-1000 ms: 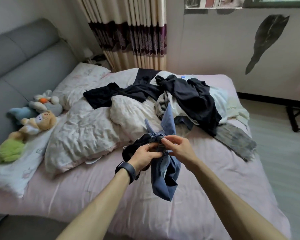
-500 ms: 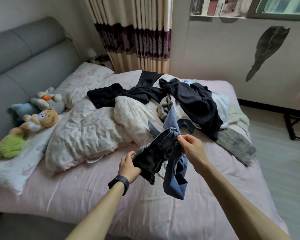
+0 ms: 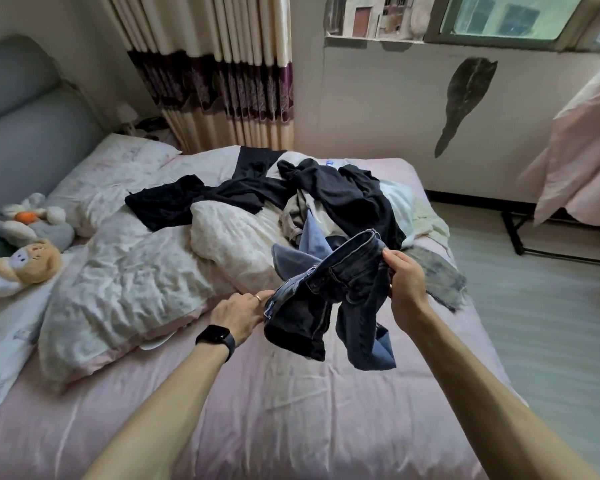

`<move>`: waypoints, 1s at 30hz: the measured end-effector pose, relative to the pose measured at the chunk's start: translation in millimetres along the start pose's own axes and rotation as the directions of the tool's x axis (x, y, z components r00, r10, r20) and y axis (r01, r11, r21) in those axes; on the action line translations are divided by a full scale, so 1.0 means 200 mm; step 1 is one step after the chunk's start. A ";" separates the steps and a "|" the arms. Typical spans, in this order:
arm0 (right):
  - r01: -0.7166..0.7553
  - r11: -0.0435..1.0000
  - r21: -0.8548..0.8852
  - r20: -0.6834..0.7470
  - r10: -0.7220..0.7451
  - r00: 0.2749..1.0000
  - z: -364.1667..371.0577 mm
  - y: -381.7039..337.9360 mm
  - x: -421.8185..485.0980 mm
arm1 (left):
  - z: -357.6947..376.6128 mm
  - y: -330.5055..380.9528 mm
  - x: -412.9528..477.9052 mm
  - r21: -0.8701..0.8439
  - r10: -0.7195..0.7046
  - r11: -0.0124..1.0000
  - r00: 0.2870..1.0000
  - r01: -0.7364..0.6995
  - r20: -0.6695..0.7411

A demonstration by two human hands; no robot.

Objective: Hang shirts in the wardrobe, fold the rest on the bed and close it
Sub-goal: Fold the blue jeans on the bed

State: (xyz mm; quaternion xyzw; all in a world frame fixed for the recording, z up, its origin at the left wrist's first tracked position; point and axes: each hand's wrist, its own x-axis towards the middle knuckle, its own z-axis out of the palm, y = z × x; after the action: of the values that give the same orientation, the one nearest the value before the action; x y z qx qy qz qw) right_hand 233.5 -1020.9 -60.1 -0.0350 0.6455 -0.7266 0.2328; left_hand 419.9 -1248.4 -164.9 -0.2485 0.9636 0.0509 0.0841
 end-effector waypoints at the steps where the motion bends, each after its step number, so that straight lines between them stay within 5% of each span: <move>1: 0.004 1.000 0.014 -0.008 -0.004 1.000 -0.01 -0.01 0.00 | -0.01 0.02 0.01 0.006 0.024 1.000 1.000 -0.024 -0.021; 4: 0.029 0.998 0.049 -0.044 -0.027 0.999 -0.02 -0.04 -0.03 | 0.00 0.06 0.01 -0.040 0.151 0.987 0.983 -0.155 -0.105; 8: 0.051 0.995 0.089 -0.079 -0.044 0.996 -0.04 -0.06 -0.07 | 0.04 0.14 0.00 -0.107 0.245 0.963 0.968 -0.249 -0.043; 10: 0.057 0.992 0.111 -0.095 -0.047 0.994 -0.05 -0.06 -0.08 | 0.06 0.19 -0.01 -0.192 0.252 0.940 0.954 -0.281 -0.161; 13: 0.074 0.989 0.130 -0.114 -0.059 0.992 -0.08 -0.07 -0.09 | 0.05 0.20 -0.03 -0.237 0.346 0.850 0.837 -0.471 -0.424; 17: 0.109 0.983 -0.149 -0.307 -0.151 0.940 -0.16 -0.06 -0.07 | -0.11 0.14 -0.03 -0.400 0.044 0.882 0.889 -0.249 -0.456; 20: 0.169 0.876 -0.452 -0.329 -0.340 0.881 -0.14 -0.04 -0.12 | -0.32 0.13 0.00 -0.614 -0.201 0.779 0.874 -0.131 -0.443; 27: 0.402 0.809 -0.428 -0.185 -0.514 0.838 0.00 -0.41 -0.17 | -1.02 0.14 0.04 -0.606 -0.254 0.734 0.703 -0.307 -0.664; 30: 0.518 0.709 -0.478 -0.136 -0.642 0.754 -0.01 -0.68 -0.14 | -1.31 0.17 -0.02 -0.541 -0.244 0.767 0.621 -0.346 -0.744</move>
State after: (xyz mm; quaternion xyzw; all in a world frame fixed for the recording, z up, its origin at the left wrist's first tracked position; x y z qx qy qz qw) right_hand 218.1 -1000.1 77.4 -0.1789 0.7653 -0.6064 -0.1211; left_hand 371.7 -1252.5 94.0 -0.2284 0.8301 0.2650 -0.4343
